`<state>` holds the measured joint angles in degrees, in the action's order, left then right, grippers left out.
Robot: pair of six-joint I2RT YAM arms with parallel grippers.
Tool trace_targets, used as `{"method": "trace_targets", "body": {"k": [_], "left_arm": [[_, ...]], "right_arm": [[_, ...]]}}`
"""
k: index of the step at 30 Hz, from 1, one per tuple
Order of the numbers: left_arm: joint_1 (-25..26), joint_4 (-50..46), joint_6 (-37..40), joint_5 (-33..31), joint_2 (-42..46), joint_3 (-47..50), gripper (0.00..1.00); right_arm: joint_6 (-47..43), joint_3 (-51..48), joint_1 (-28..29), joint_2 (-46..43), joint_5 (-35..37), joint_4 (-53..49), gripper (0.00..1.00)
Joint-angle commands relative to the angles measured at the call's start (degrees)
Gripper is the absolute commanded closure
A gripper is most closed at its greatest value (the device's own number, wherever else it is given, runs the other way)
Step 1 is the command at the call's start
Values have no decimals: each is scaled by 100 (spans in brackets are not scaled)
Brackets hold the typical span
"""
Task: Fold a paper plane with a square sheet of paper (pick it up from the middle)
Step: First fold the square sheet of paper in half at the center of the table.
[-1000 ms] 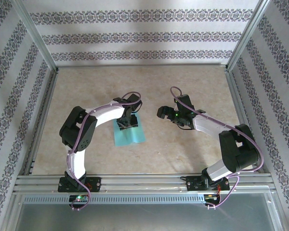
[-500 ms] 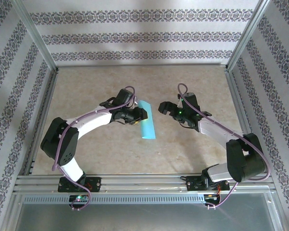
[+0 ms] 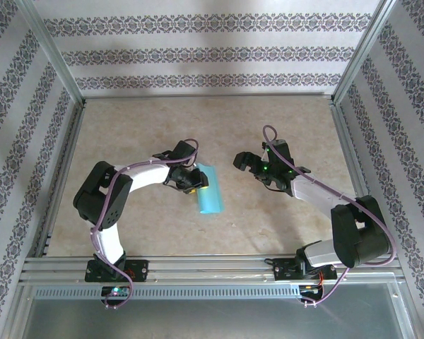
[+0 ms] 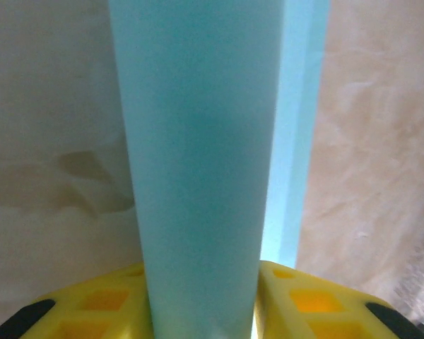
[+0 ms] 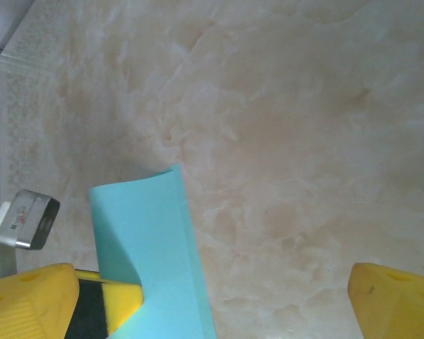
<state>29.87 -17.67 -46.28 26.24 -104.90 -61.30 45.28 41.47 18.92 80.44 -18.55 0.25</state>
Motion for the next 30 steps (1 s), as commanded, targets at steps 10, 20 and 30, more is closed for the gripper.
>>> {"method": "trace_targets", "body": {"k": [10, 20, 30], "left_arm": [[-70, -515, -337, -613, -380, 4, 63], [-68, -741, -366, -686, -767, 8, 60], [-55, -973, -450, -839, -1070, 66, 58]], "right_arm": [[75, -52, 95, 181, -22, 137, 2], [70, -52, 97, 363, -61, 203, 2], [-10, -94, 103, 372, -53, 198, 2]]}}
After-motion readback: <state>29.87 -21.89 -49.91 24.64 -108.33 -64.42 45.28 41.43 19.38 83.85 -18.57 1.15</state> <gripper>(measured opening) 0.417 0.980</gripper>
